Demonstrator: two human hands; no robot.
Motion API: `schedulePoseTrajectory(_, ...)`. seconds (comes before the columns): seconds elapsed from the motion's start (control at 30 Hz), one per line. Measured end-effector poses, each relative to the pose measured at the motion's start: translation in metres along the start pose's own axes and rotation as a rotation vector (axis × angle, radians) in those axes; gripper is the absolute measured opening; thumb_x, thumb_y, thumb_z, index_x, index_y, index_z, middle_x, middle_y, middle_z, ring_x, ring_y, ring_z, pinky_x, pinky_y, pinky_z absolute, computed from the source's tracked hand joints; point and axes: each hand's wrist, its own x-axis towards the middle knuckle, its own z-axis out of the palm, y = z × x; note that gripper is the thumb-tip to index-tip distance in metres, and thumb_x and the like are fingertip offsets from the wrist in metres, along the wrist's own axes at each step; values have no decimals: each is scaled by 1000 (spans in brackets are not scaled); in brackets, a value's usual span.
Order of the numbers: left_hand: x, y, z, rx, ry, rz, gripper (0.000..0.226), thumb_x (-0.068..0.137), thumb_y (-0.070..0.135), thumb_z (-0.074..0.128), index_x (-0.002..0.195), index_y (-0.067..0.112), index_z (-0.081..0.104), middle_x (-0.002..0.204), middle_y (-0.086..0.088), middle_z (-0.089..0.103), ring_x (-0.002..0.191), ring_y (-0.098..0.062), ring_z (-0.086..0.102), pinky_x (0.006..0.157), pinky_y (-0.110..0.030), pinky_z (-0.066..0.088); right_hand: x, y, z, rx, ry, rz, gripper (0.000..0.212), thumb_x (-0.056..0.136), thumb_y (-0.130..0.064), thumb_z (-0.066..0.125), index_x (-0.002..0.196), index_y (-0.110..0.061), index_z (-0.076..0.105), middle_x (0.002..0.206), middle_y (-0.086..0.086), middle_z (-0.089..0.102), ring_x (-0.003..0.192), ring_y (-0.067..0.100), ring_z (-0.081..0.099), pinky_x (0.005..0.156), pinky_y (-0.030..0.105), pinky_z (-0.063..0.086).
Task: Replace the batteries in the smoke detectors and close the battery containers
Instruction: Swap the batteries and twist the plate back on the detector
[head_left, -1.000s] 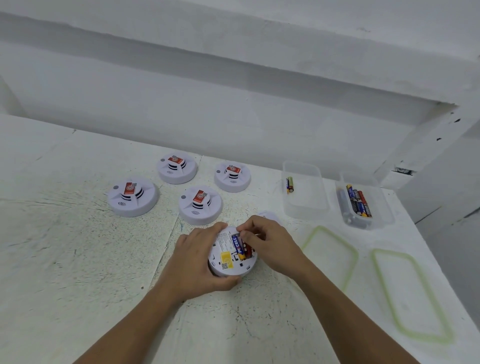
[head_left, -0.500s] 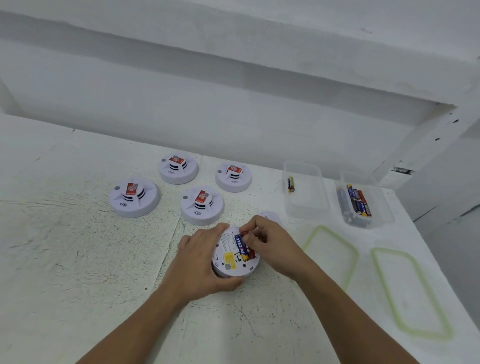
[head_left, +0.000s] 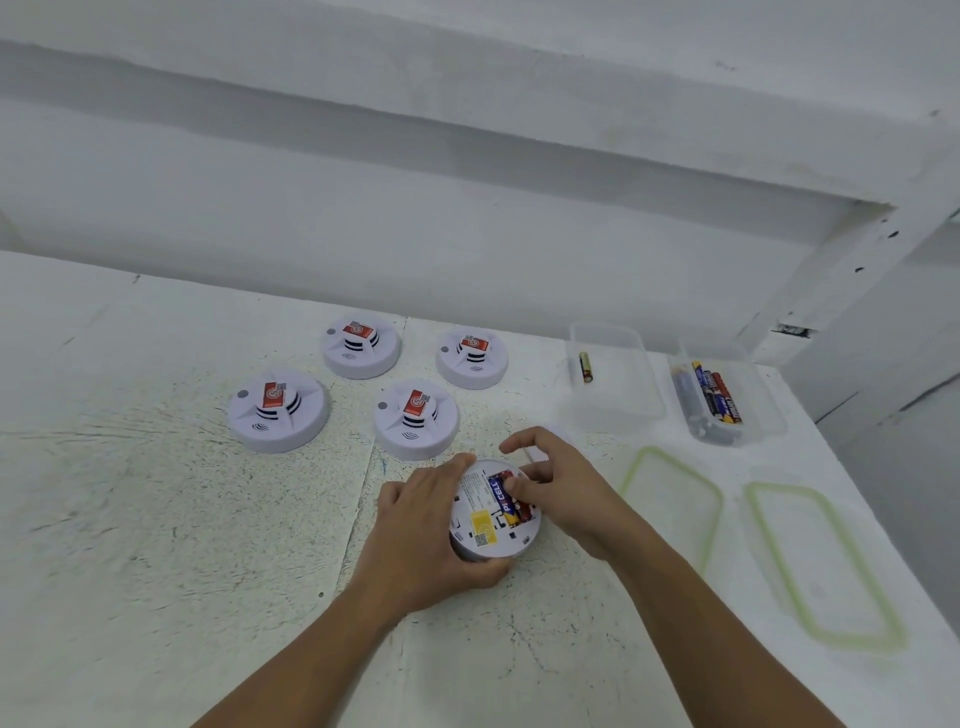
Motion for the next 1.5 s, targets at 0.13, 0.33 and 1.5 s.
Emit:
schedulePoseTrajectory(0.13, 0, 0, -3, -20, -10, 14, 102, 57, 78, 57, 141, 24, 37, 129, 17, 50, 115, -1, 43, 91, -25, 20, 2, -1, 3, -40, 18, 84, 20, 89, -10, 63, 109, -11, 63, 96, 14, 68, 86, 22, 67, 78, 32, 56)
schedulePoseTrajectory(0.33, 1, -2, -2, -32, -18, 12, 102, 57, 80, 55, 141, 25, 37, 130, 19, 50, 115, -1, 44, 89, -25, 21, 2, -6, 4, -18, 43, 135, 5, 88, -8, 63, 94, -7, 64, 89, 15, 67, 77, 22, 66, 63, 27, 52)
schedulePoseTrajectory(1.5, 6, -8, -12, -103, -172, -41, 119, 48, 85, 66, 145, 37, 20, 146, 21, 31, 132, -2, 28, 104, -25, 14, 21, 6, -17, -677, 421, -4, 21, 78, -26, 72, 86, -7, 67, 94, 4, 67, 79, 11, 58, 65, 23, 42)
